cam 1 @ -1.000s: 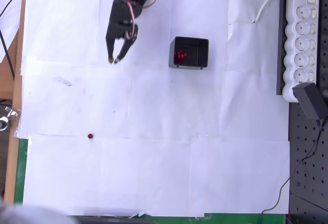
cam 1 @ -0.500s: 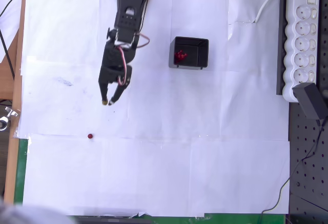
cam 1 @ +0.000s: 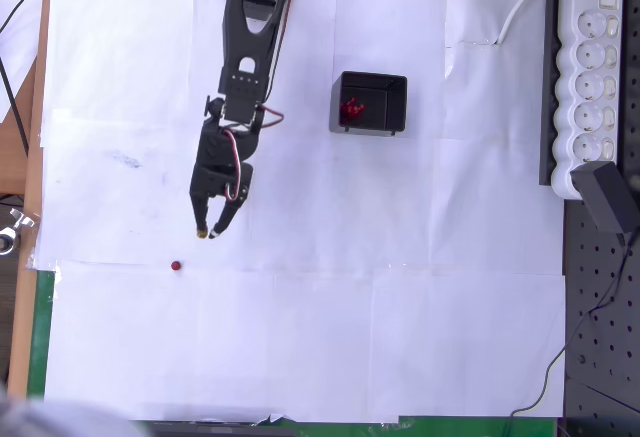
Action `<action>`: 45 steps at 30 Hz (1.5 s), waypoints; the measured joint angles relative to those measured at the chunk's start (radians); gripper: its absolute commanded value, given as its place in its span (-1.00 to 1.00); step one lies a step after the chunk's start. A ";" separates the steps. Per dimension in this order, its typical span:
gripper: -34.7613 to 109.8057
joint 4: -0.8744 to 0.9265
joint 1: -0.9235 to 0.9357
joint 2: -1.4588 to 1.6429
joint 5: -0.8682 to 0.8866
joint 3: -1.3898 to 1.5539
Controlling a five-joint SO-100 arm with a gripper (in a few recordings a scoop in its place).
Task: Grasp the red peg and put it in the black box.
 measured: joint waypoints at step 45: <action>0.02 -0.974 0.051 0.534 -0.061 -0.273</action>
